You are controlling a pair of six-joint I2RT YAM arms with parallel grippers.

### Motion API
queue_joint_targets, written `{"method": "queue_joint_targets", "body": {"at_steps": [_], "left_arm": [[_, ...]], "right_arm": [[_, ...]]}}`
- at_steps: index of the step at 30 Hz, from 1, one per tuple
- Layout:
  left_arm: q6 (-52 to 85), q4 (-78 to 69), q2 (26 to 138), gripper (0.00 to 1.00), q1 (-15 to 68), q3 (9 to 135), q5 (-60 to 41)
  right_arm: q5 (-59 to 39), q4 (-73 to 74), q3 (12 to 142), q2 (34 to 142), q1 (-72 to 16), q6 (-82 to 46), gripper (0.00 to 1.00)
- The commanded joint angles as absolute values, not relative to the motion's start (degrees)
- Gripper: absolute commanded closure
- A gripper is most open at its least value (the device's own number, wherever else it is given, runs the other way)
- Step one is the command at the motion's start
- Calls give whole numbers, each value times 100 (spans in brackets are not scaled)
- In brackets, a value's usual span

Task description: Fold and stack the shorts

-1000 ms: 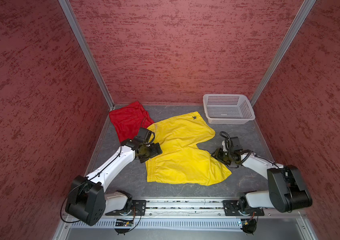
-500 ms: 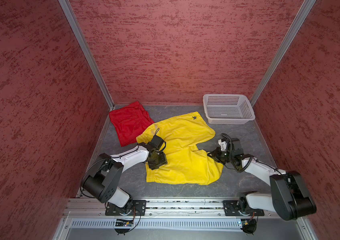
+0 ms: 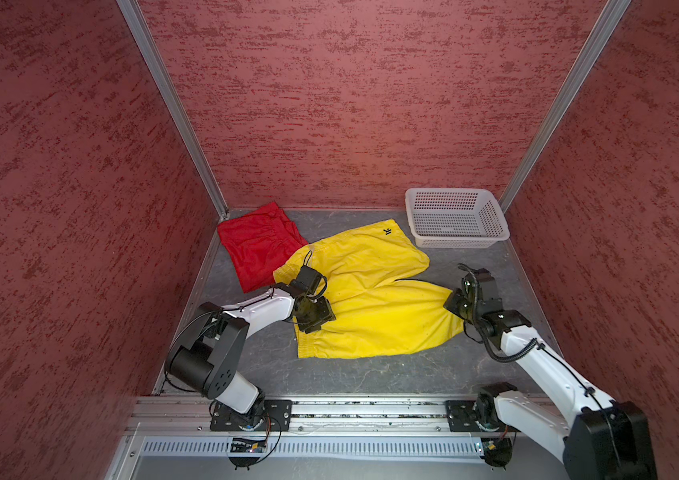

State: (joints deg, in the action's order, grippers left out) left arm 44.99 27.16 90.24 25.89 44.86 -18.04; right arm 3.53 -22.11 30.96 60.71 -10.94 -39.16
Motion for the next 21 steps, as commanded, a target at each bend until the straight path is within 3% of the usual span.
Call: {"method": "queue_joint_targets", "body": {"at_steps": [1,5,9,14,18,21], "left_arm": [[4294,2858,9693,42,2542,4058,-1216],[4265,2865,9677,41,2588,4135,-1287],[4205,2998,9625,39,2660,4271,-1292],[4056,3316,9356,37,2694,4485,-1323],[3973,3587,9151,35,2786,4663,-1157],[3986,3582,9122,35,2777,4610,-1151]], "right_arm": [[870,-2194,2910,6411,-1064,-4131,75],[782,-2155,3062,6405,-1069,-4101,54],[1023,-2609,3475,6202,-1058,-3908,46],[905,-2472,3905,6227,-1030,-3625,49],[562,-1820,4090,7196,-1036,-3546,60],[287,-1233,4230,7936,-1002,-3533,61]]}}
